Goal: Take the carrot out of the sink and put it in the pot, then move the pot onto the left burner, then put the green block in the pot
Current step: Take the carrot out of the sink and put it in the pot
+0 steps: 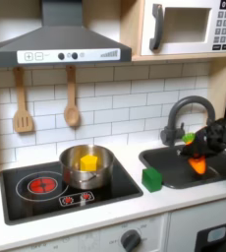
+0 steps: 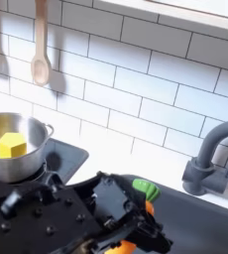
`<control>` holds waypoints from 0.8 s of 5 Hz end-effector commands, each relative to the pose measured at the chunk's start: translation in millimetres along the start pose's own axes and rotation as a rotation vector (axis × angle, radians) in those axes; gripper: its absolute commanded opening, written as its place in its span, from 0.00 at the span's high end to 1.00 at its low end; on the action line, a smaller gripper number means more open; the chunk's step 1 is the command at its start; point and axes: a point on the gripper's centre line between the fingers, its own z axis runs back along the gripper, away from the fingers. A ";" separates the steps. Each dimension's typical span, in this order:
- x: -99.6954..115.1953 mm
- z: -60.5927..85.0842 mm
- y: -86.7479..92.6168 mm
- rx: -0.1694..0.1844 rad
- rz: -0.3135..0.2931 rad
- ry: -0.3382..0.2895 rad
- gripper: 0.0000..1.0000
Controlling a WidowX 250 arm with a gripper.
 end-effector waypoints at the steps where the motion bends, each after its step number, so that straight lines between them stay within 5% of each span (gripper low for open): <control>1: 7.0 8.1 2.1 -0.014 0.028 -0.016 1.00; 4: 13.4 20.7 33.6 0.013 0.134 -0.036 1.00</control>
